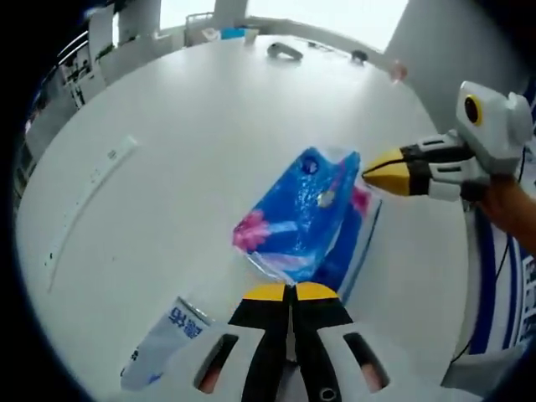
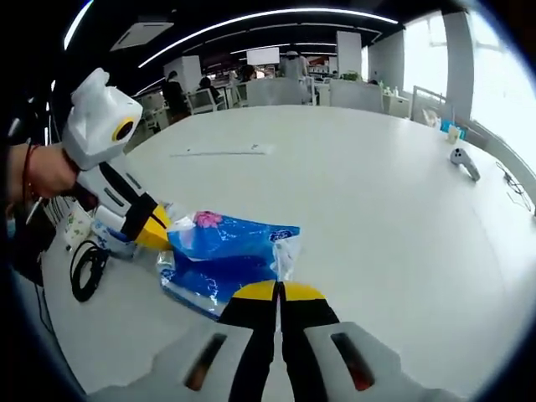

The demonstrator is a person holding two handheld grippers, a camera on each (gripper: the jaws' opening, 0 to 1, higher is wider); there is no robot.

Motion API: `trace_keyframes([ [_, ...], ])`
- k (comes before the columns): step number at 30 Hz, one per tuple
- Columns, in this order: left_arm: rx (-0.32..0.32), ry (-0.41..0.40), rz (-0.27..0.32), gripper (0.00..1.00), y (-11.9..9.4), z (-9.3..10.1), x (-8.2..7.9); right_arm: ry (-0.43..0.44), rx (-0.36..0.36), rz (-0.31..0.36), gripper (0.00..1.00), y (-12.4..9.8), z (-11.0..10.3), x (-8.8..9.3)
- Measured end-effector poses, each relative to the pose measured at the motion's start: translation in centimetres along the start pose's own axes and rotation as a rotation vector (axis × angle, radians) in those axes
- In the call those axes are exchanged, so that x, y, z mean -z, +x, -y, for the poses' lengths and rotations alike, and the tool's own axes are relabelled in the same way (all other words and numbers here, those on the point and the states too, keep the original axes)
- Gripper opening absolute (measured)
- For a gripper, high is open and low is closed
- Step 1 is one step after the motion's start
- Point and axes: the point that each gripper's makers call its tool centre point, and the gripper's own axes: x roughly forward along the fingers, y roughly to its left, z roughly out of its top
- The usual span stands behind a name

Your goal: Arrange the tabletop items into an orderly group along one side of the table until the central work area is clear of visible clutter.

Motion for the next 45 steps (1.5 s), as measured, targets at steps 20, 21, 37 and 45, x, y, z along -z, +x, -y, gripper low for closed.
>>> trace_keyframes([
  [20, -0.002, 0.022, 0.004, 0.01, -0.06, -0.16, 0.30, 0.008, -0.006, -0.004, 0.03, 0.56, 0.32, 0.79],
  [21, -0.001, 0.023, 0.002, 0.02, -0.08, -0.13, 0.34, 0.009, -0.008, -0.001, 0.03, 0.52, 0.21, 0.73],
  [37, -0.014, 0.026, -0.004, 0.07, -0.22, -0.55, 0.47, 0.014, -0.014, -0.001, 0.03, 0.54, -0.06, 0.72],
  [45, -0.022, 0.032, -0.006, 0.11, -0.47, -0.80, 0.53, 0.015, -0.011, -0.002, 0.04, 0.53, 0.01, 0.78],
])
